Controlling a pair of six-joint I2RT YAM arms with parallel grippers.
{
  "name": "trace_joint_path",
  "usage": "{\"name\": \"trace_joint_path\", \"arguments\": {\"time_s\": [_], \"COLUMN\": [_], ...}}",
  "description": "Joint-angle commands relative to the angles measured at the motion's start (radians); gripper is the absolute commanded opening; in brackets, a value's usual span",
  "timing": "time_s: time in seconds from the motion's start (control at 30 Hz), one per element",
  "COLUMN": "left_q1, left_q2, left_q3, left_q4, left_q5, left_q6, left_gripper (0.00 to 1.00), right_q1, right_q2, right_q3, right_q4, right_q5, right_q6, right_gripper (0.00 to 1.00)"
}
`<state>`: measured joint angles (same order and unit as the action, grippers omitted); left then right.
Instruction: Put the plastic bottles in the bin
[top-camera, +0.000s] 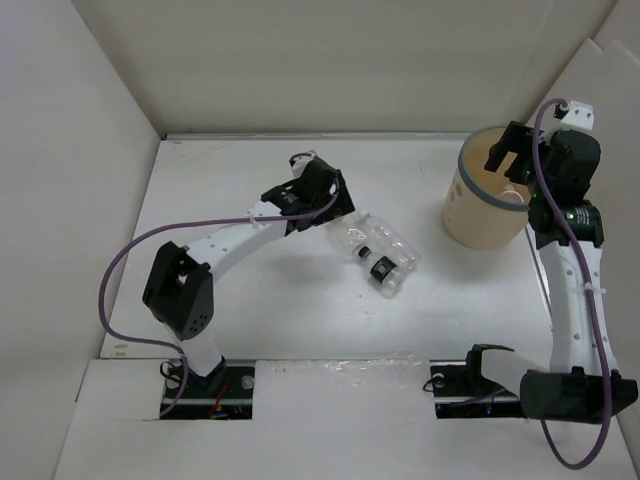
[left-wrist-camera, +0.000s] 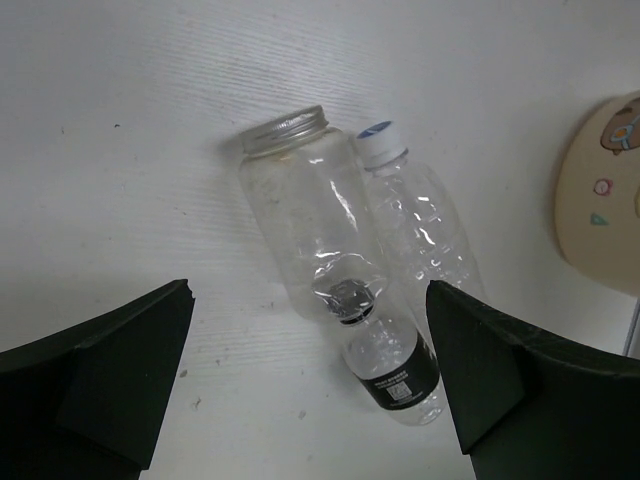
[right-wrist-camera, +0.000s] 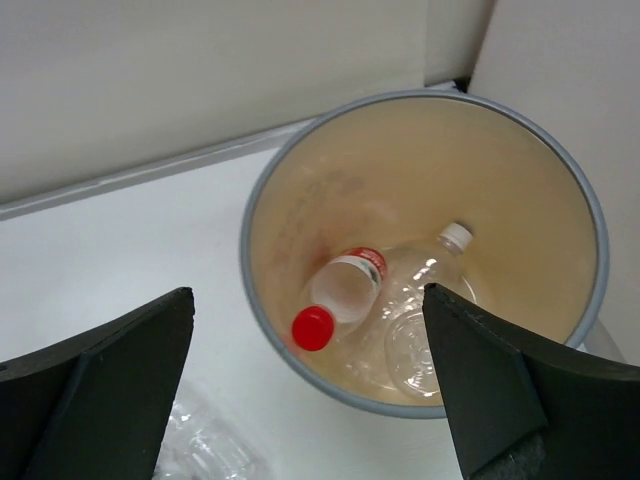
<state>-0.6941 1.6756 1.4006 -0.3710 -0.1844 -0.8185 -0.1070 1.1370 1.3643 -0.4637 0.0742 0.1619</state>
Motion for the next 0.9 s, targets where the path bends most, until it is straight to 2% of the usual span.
{"name": "trace_joint_path", "arguments": {"time_s": [0.0,0.17,0.4,0.53,0.87], "left_q1": [0.007,0.007,0.007,0.007,0.007], "left_q2": [0.047,0.119,0.271,0.334,0.377], "left_q3": [0.018,0.028,0.146,0.187,0.167], "left_q4": [0.001,0.001,0.001,0.001,0.014], "left_q5": [-0.01,-0.029,-0.059,-0.087,-0.073], "left_q6": [-0.102,-0.2,-0.228,-0.251,-0.26], "left_gripper": [1.0,1.0,1.0,1.0,0.98], "right_q1": [0.058,0.154,0.245,0.27,0.28], "right_q2": [-0.046,-0.046,-0.028,-0.017,-0.017], "right_q3": [0.005,-0.016,-0.062,-0.071,-0.09], "right_q4": [0.036,0.046,0.089,0.1,0.109], "right_q5": [-0.09,-0.09,-0.09,-0.08,-0.079], "right_q6": [-0.01,-0.03,-0.039,-0.039,-0.058], "right_gripper": [1.0,1.0,1.0,1.0,1.0]}}
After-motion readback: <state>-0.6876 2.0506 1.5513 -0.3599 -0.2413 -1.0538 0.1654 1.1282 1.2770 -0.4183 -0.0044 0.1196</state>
